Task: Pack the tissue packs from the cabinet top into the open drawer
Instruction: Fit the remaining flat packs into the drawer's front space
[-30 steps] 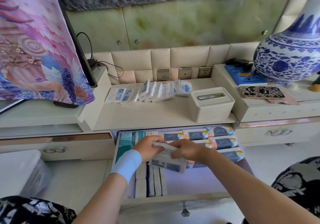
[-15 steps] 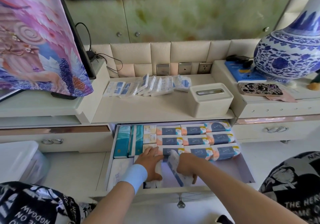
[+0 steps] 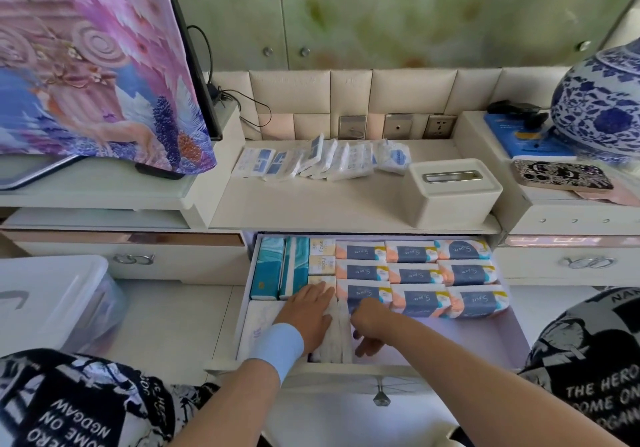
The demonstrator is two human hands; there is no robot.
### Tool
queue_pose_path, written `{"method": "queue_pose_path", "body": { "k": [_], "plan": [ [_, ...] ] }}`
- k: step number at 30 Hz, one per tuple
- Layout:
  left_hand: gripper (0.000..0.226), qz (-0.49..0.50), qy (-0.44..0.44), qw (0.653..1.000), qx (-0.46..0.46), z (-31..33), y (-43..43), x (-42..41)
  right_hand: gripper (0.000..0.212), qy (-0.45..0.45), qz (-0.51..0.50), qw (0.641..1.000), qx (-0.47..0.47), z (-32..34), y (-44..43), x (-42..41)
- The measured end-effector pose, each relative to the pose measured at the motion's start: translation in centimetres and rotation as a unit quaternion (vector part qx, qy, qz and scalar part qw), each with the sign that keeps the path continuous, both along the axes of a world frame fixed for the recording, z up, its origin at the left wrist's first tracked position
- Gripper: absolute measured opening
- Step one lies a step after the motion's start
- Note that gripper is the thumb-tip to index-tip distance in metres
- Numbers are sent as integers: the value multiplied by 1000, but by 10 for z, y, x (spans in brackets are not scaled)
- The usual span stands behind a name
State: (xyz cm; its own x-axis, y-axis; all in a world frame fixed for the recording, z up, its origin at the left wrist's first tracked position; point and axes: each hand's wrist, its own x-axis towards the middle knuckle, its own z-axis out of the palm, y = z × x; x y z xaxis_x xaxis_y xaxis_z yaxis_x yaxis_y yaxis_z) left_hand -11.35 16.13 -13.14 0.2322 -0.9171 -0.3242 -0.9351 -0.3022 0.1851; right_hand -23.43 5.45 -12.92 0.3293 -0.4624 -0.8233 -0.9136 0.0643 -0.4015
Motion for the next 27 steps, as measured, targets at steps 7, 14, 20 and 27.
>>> {"method": "queue_pose_path", "body": {
  "k": [7,14,20,27],
  "plan": [
    [71,-65,-17,997,-26,0,1,-3,27,-84,49,995,14,3,6,-3],
    [57,20,86,996,-10,22,-22,12,24,-102,104,965,-217,18,-11,-1],
    [51,51,59,996,-39,60,-64,42,31,-137,42,941,-306,48,-50,20],
    [55,44,-27,998,-42,117,-127,116,30,-180,19,915,-360,86,-114,68]
  ]
}}
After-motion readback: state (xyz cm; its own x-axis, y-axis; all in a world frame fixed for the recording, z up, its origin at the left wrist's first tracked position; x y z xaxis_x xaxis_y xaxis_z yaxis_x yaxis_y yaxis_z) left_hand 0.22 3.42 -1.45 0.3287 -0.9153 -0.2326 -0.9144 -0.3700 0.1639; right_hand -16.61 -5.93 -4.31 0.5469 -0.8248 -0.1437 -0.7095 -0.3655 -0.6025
